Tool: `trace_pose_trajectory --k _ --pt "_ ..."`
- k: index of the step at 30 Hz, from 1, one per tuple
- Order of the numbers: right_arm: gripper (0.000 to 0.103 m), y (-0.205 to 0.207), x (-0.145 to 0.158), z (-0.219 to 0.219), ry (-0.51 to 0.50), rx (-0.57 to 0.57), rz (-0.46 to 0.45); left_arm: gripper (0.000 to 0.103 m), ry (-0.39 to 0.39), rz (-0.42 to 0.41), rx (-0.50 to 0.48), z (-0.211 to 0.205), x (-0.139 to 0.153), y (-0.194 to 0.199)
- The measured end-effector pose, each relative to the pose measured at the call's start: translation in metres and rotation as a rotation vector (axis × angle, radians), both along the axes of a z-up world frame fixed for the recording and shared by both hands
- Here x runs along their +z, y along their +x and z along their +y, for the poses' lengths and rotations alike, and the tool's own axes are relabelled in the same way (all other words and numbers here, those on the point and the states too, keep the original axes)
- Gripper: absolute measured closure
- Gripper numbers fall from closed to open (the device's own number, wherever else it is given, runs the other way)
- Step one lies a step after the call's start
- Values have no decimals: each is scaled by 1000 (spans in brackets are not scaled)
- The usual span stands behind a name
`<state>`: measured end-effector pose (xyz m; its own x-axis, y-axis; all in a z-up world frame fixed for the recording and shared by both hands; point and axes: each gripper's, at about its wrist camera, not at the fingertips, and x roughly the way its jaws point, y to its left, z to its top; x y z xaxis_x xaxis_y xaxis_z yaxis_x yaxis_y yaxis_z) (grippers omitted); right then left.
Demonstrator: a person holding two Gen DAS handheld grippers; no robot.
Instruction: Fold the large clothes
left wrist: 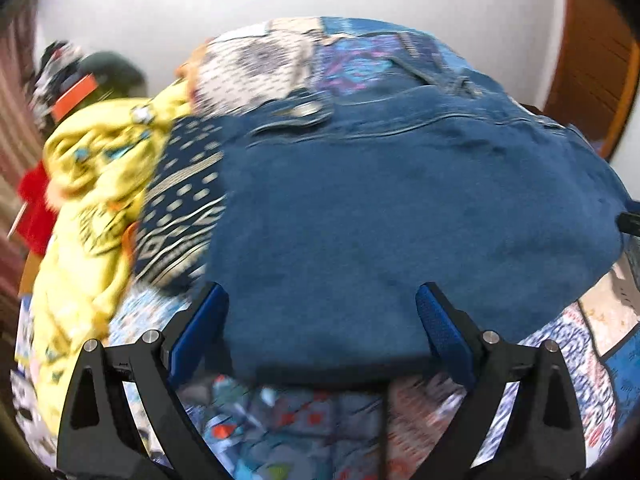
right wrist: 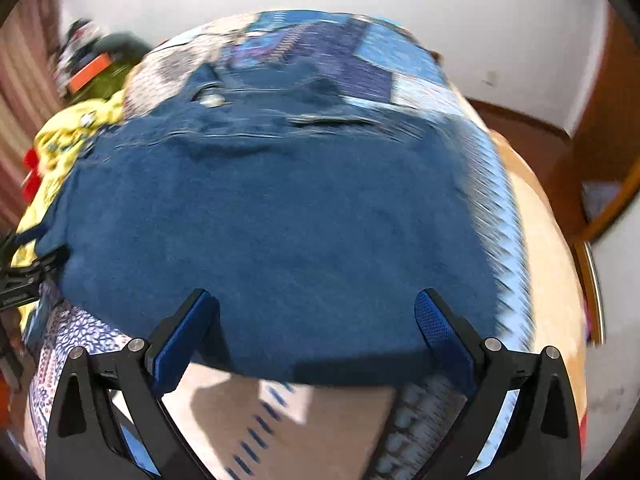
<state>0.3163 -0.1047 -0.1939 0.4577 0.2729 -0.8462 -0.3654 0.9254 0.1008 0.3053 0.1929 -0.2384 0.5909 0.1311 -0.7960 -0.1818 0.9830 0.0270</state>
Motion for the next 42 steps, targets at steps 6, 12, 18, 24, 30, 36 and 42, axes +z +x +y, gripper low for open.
trace_pose_trajectory --k 6,12,18,24,30,36,42 --pt "2 -4 -1 -13 -56 -51 38 6 -101 54 108 33 -1 -27" --pt "2 -7 17 -14 17 -69 25 6 -478 1 188 57 -7 -61" --pt "2 -7 32 3 81 -42 -10 7 -830 9 230 56 -45 -57" --pt "2 -1 18 25 103 -2 37 21 -956 -41 176 54 -58 -16" --pt "2 -4 13 27 115 -8 60 23 -1003 -90 219 68 -75 24" --pt "2 -10 18 22 142 -35 85 47 -1051 -132 308 73 -73 20" --pt "2 -20 36 30 87 -26 53 72 -1064 -136 321 81 -43 11"
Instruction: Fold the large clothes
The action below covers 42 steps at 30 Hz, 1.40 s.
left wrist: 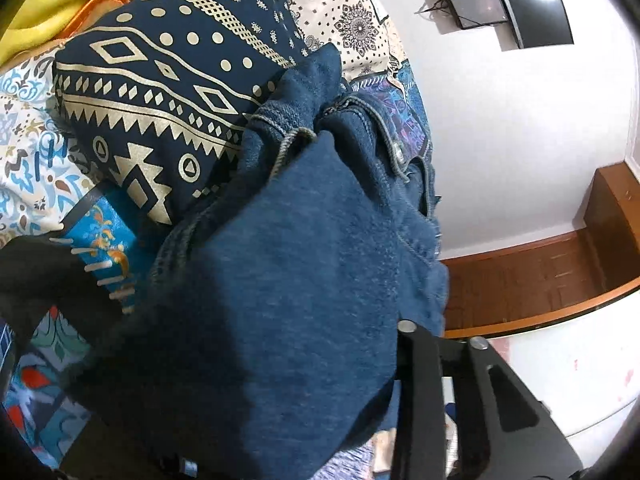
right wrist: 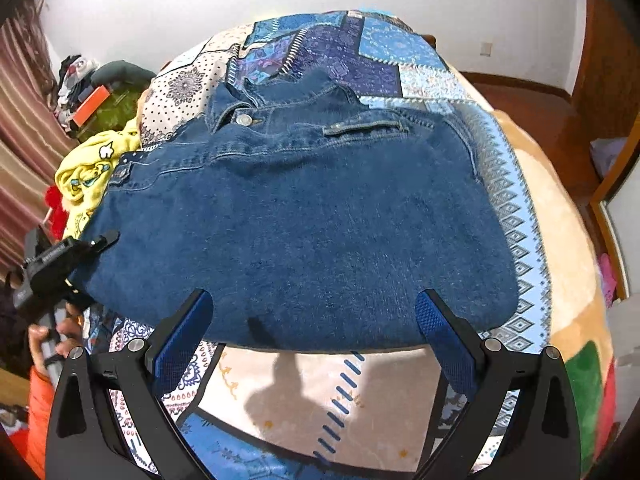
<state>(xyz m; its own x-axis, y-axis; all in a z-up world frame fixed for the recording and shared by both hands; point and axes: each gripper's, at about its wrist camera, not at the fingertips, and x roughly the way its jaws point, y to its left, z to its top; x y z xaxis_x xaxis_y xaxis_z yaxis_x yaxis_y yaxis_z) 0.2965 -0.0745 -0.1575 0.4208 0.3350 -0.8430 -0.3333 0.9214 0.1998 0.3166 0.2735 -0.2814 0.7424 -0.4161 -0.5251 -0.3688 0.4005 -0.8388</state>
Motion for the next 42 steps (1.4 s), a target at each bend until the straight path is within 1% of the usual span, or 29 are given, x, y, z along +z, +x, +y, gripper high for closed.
trace_pose_trajectory --k 2,4,6,8,9,11,12,15,17,18,19,21,23,24,25,26,27,29,31,32,35,37,39,41,42 --pt "2 -2 7 8 -24 14 -17 74 20 -4 -13 3 12 -1" --pt "2 -5 15 17 -42 26 -34 78 88 -32 -30 2 33 0" --pt "2 -10 24 27 -51 44 -53 80 120 -90 -30 -1 59 -4" --pt "2 -16 33 42 -66 67 -81 80 163 -155 -9 1 89 -14" --pt "2 -18 38 51 -76 84 -95 80 206 -191 4 1 106 -21" --pt "2 -23 42 67 -85 119 -120 80 291 -224 15 2 130 -31" --pt "2 -25 44 75 -86 136 -130 80 357 -238 10 3 145 -35" --pt "2 -30 40 106 -82 200 -141 80 468 -243 0 5 167 -46" --pt "2 -30 27 132 -75 257 -126 80 530 -233 -6 4 172 -51" --pt "2 -29 18 143 -81 279 -109 80 569 -216 -6 3 173 -51" --pt "2 -27 7 155 -90 302 -82 80 591 -203 -8 2 171 -55" --pt "2 -24 -14 174 -95 344 0 80 611 -169 -14 5 160 -59" --pt "2 -21 -40 187 -58 365 104 80 628 -124 -23 2 151 -54" --pt "2 -20 -49 190 -45 374 141 80 640 -107 -24 4 150 -56" --pt "0 -20 -57 193 -50 377 155 80 646 -94 -25 3 149 -56" --pt "0 -22 -60 194 -61 385 132 80 648 -84 -25 1 149 -55" --pt "0 -24 -60 193 -65 396 113 80 652 -81 -25 -1 148 -55" --pt "2 -26 -55 187 -63 409 107 80 678 -83 -39 -9 156 -51" --pt "2 -28 -45 173 -27 425 98 80 714 -87 -59 -19 160 -44" --pt "2 -28 -37 161 -7 419 77 80 730 -89 -69 -24 163 -39" --pt "2 -26 -21 121 24 355 14 80 785 -111 -106 -54 177 -27" --pt "2 -25 -12 86 40 274 -9 80 811 -143 -143 -85 184 -15" --pt "1 -23 -7 57 45 199 -22 80 837 -167 -181 -113 185 -3" --pt "1 -25 -2 22 61 139 -36 80 861 -189 -246 -153 182 12" --pt "1 -26 1 15 58 111 -42 80 866 -197 -283 -171 178 19"
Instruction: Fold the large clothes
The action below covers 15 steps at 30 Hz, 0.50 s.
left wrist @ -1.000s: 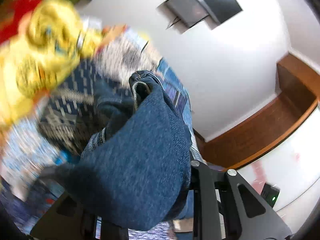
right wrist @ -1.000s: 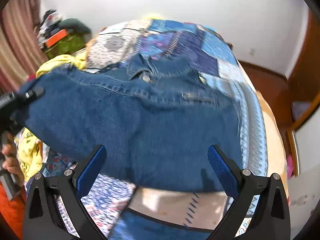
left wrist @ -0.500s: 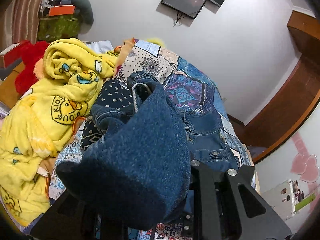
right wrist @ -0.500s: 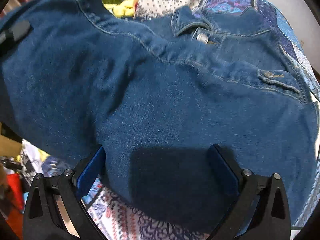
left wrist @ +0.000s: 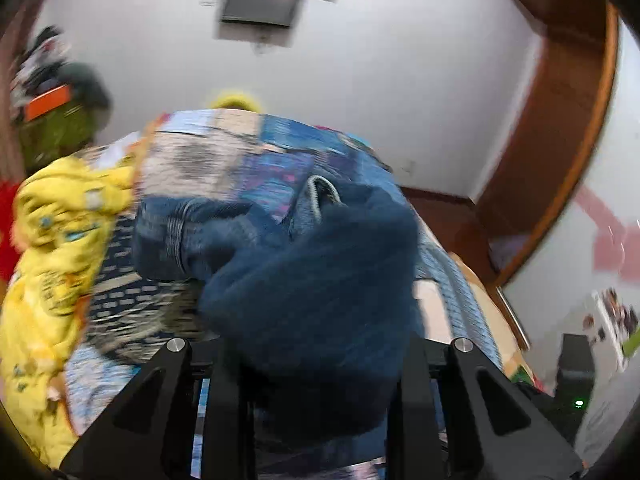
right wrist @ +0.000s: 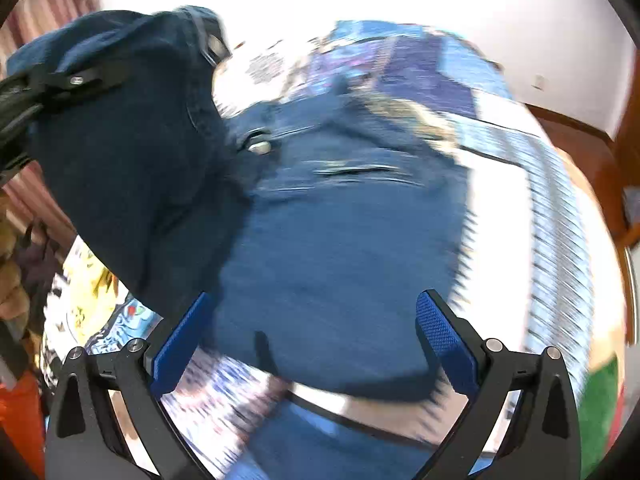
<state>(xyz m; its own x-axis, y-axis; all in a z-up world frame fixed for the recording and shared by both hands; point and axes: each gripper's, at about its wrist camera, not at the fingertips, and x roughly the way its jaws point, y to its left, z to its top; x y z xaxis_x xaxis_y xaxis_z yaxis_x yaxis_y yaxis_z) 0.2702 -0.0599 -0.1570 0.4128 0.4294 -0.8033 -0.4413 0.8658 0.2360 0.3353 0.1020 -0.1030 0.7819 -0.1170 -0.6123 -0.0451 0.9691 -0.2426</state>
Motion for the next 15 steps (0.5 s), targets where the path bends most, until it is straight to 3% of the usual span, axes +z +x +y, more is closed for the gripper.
trace_pose_trajectory --k 3,8,11,15 --pt "1 -8 -1 -51 -20 -119 -17 80 35 27 -104 -52 -17 12" --pt "1 -13 -7 -102 -3 -248 23 79 211 158 -331 -137 -82 10" --pt "1 -16 -10 -126 -4 -302 38 76 281 230 -416 -156 -116 -3" --pt "1 -16 -5 -142 8 -342 42 71 342 203 -440 -162 -113 -18"
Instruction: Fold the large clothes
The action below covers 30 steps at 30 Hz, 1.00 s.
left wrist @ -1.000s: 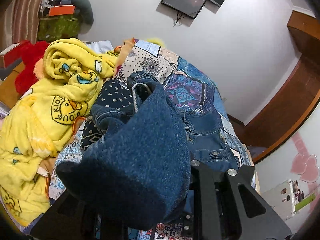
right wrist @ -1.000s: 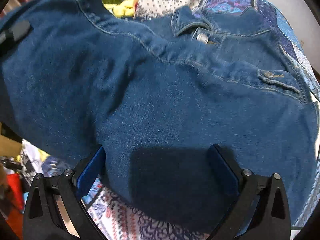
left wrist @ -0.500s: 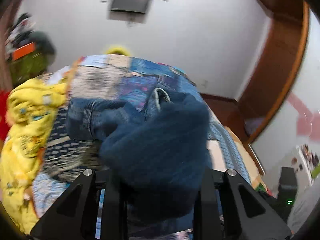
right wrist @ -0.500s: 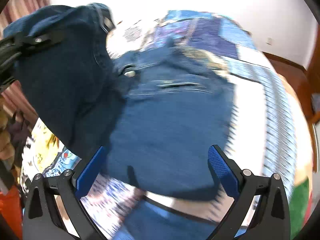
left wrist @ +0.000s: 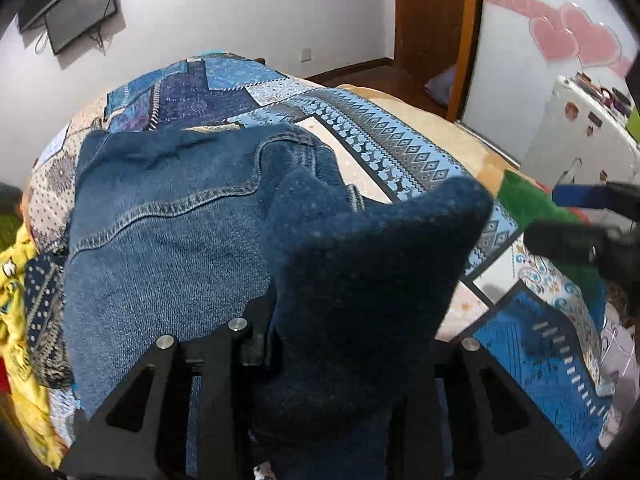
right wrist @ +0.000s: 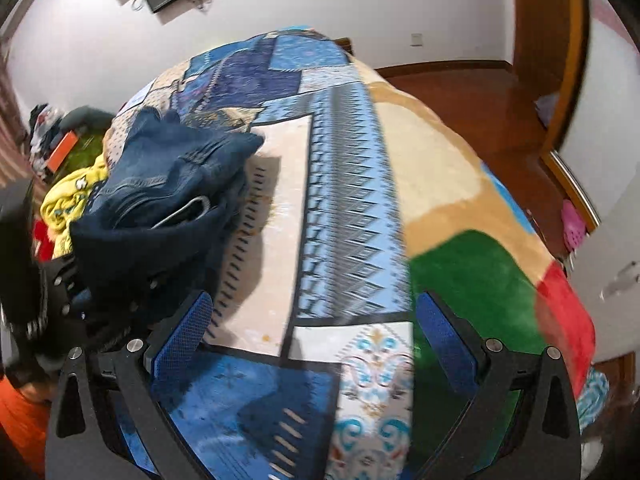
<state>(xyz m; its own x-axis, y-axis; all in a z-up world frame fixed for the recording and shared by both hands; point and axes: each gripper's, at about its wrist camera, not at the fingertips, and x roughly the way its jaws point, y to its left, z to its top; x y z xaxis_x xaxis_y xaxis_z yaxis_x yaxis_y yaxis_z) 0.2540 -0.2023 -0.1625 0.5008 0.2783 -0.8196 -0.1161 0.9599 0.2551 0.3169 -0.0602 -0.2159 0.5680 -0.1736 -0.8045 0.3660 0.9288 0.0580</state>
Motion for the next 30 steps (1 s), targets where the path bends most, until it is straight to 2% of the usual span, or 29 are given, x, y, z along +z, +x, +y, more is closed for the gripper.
trace_pose_trajectory --k 4,5,6,8,10,13,15,18,21,25,28,30 --pt "1 -3 9 -2 22 -8 -23 66 -6 60 5 10 8 -3" --pt "1 -6 12 -2 30 -5 -33 56 -7 76 6 13 11 -6" --pt "1 -4 18 2 40 3 -47 39 -25 86 3 13 18 -11" --pt "2 -8 28 9 47 22 -77 23 -98 78 1 20 33 -21" --pt "2 -11 37 18 51 44 -111 20 -123 59 -3 26 45 -32" --pt "2 -8 51 37 71 86 -156 16 -102 -11 10 39 64 -46" --pt "1 -4 53 51 84 117 -166 9 -83 -70 59 53 73 -50" --pt "2 1 46 72 78 154 -156 7 -62 -114 139 78 78 -48" --pt "2 4 29 84 48 176 -116 7 -29 -86 225 103 66 -40" --pt "2 5 -8 83 -17 164 -17 7 21 0 309 126 32 -32" --pt "1 6 -35 73 -3 159 73 6 -56 28 312 138 15 -40" --pt "1 5 -44 66 51 157 118 6 -84 25 321 141 13 -44"
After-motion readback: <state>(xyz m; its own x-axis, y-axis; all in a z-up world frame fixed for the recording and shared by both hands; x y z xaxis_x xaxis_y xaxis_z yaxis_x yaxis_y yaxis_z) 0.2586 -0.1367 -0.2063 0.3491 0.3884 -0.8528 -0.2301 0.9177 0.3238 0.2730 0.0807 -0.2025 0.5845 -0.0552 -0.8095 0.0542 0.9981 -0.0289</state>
